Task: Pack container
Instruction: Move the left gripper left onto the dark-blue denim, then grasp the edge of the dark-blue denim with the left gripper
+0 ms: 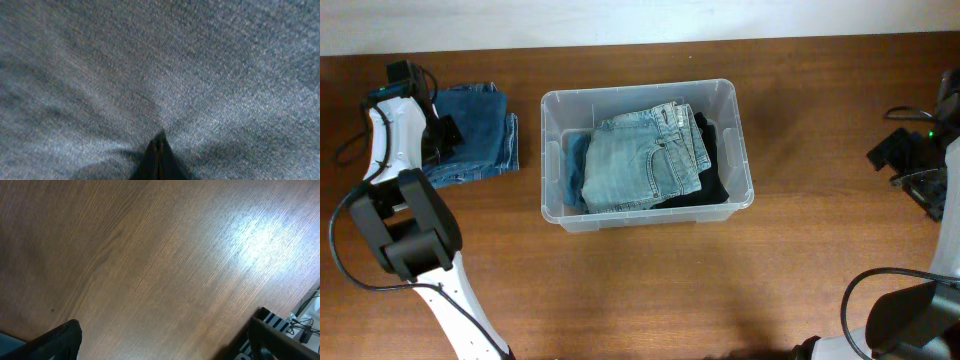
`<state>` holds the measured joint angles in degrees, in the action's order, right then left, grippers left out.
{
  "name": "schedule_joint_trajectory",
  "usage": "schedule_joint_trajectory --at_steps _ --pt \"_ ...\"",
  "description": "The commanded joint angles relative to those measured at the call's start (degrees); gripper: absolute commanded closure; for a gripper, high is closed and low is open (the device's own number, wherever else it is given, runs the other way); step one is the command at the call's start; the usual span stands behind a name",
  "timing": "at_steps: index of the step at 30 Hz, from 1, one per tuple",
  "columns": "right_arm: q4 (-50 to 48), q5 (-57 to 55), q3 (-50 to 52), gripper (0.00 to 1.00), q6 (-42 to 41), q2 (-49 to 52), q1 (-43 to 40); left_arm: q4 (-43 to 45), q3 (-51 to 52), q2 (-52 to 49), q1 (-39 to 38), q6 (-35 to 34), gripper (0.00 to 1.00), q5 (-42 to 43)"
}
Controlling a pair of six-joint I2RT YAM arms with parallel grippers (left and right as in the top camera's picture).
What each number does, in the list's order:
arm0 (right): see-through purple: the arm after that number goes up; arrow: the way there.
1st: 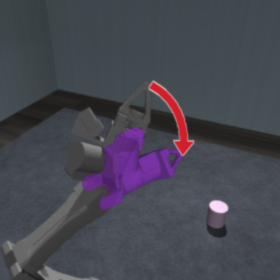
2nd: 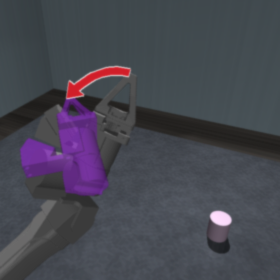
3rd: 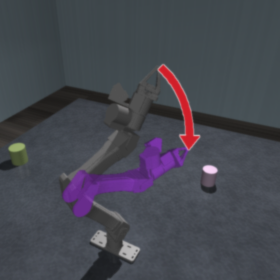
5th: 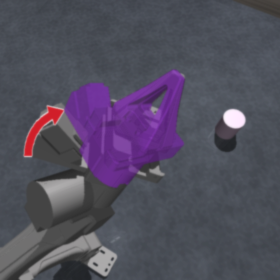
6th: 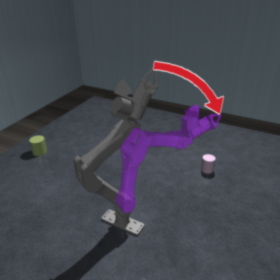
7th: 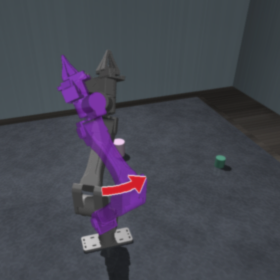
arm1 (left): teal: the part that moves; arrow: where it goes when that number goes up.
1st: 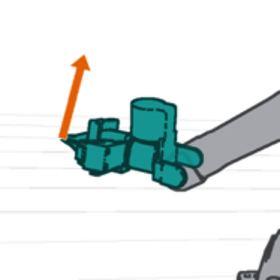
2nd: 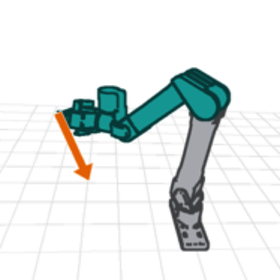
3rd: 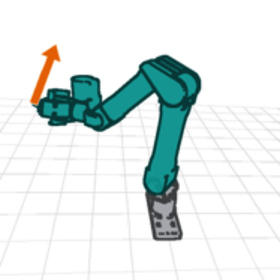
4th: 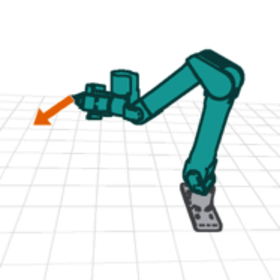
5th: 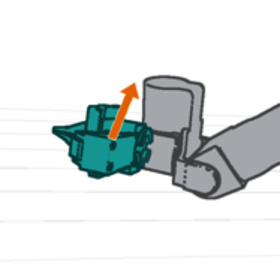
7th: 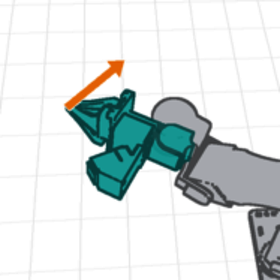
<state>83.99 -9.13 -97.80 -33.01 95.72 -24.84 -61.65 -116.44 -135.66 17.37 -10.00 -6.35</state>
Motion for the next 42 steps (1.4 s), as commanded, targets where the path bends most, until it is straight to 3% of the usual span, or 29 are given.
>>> schedule_joint_trajectory --at_steps 1,7,11,15,18,22,29,31,35,42 --pt "0.0 -0.3 0.2 0.02 -0.5 -0.7 -0.3 -1.6 0.3 -2.4 0.0 -7.6 0.99 12.2" --pt "0.0 -0.3 0.2 0.01 -0.5 -0.7 -0.3 -1.4 0.3 -2.4 0.1 -22.5 0.99 16.2" --pt "0.0 -0.3 0.2 0.01 -0.5 -0.7 -0.3 0.3 0.3 -2.4 0.1 -25.5 0.99 25.7" --pt "0.0 -0.3 0.2 0.01 -0.5 -0.7 -0.3 1.0 0.3 -2.4 0.1 -33.0 0.99 27.8" --pt "0.0 -0.3 0.2 0.02 -0.5 -0.7 -0.3 3.7 0.3 -2.4 0.2 -33.0 0.99 27.8" --pt "0.0 -0.3 0.2 0.02 -0.5 -0.7 -0.3 9.4 -0.1 -2.4 1.4 -26.5 0.99 27.8" --pt "0.0 -0.3 0.2 0.02 -0.5 -0.7 -0.3 11.4 -2.5 -2.4 3.3 -23.3 0.99 29.5" --pt "0.0 -0.3 0.2 0.02 -0.5 -0.7 -0.3 11.9 -4.3 -2.4 4.3 -18.8 0.99 29.4" --pt "0.0 -0.3 0.2 0.02 -0.5 -0.7 -0.3 9.8 -7.7 -2.4 8.3 -8.6 0.88 29.4" --pt "0.0 -0.3 0.2 0.02 -0.5 -0.7 -0.3 2.6 -8.5 -2.4 20.5 3.7 0.89 29.1"
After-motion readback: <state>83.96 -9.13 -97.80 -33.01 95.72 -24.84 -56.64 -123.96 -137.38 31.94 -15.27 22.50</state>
